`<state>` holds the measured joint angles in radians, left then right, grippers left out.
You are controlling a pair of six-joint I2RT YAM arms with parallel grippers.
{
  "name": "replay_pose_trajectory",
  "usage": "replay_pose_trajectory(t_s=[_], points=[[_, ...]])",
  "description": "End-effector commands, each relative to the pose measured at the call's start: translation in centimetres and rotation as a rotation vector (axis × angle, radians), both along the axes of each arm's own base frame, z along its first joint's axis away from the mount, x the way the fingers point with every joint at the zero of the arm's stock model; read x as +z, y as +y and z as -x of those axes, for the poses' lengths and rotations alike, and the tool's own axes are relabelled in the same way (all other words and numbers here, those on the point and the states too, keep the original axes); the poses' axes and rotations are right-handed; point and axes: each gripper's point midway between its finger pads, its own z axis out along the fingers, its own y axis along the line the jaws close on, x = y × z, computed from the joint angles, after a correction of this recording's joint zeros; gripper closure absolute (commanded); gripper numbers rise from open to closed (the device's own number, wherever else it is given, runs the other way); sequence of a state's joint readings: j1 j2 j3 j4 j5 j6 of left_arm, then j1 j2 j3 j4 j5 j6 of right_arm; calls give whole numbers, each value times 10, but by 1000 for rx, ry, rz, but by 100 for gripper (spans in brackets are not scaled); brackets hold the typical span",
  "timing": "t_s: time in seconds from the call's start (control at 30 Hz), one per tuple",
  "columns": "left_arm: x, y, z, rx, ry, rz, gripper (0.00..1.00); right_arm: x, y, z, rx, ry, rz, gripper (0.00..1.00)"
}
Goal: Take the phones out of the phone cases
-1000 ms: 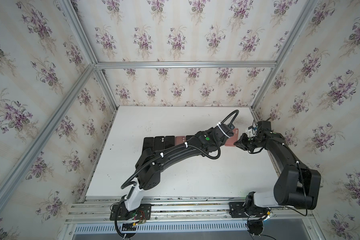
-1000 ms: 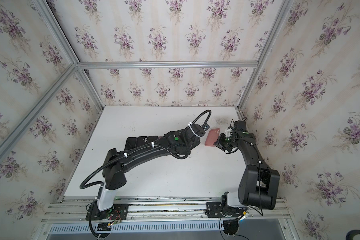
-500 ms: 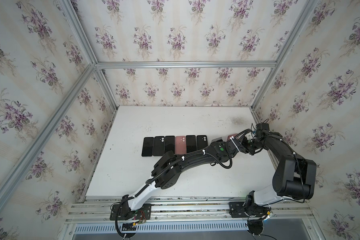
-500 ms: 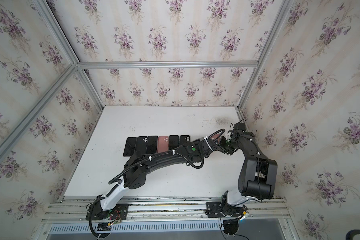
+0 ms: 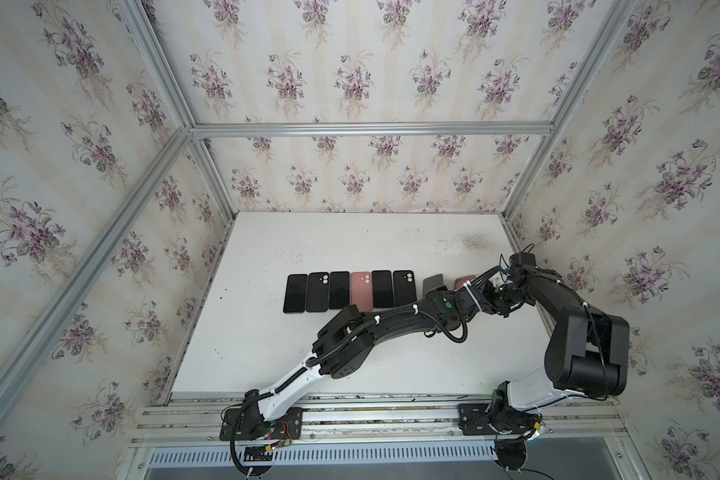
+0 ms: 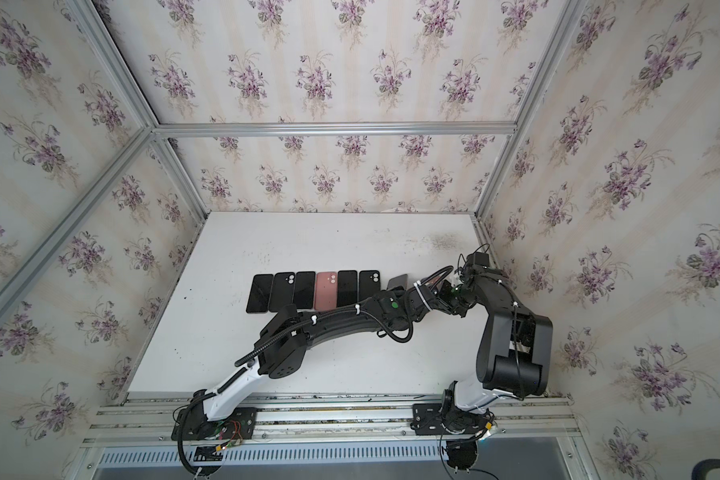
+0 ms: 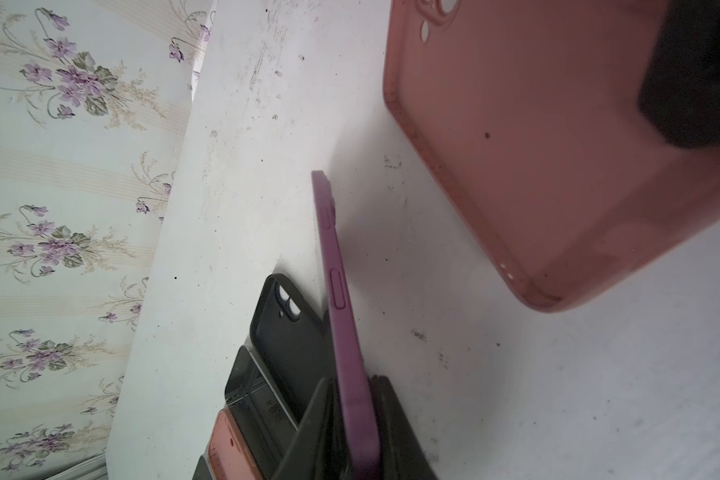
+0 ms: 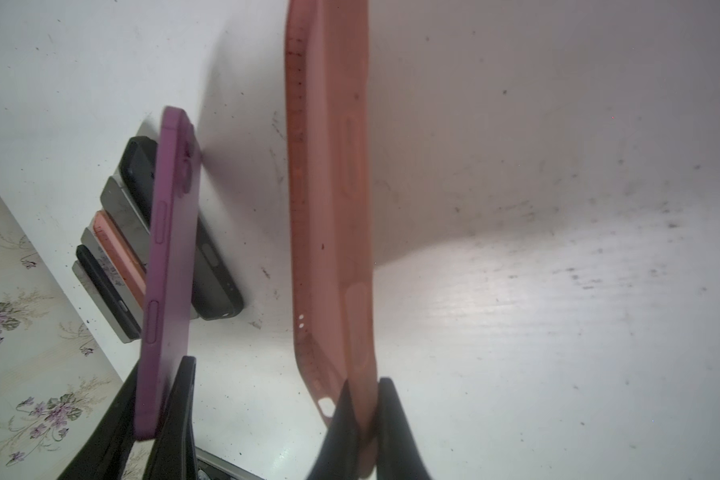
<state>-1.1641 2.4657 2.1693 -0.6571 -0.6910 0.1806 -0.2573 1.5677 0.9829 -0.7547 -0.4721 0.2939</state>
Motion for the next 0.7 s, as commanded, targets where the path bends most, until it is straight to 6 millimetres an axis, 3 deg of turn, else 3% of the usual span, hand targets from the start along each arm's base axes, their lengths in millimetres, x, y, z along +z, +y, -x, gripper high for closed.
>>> replay_pose_trajectory(t_s=[0.0,0.3,0.4,0.47,0.67], points=[[-15,-9,8,-25,55,18,80,3,3,-4,29,-5,-14,100],[-29,-17,6,9,103,85,73,-7,-2,-2,46,43,13,100],[-27,-21,5,16,123,122,64,-9,-4,-4,53,40,24,100],[-20,-23,3,23,129,152,52,-10,-6,-3,55,48,36,100],[18,-24,-5,44,154,275,20,-16,-12,-4,50,62,65,100]])
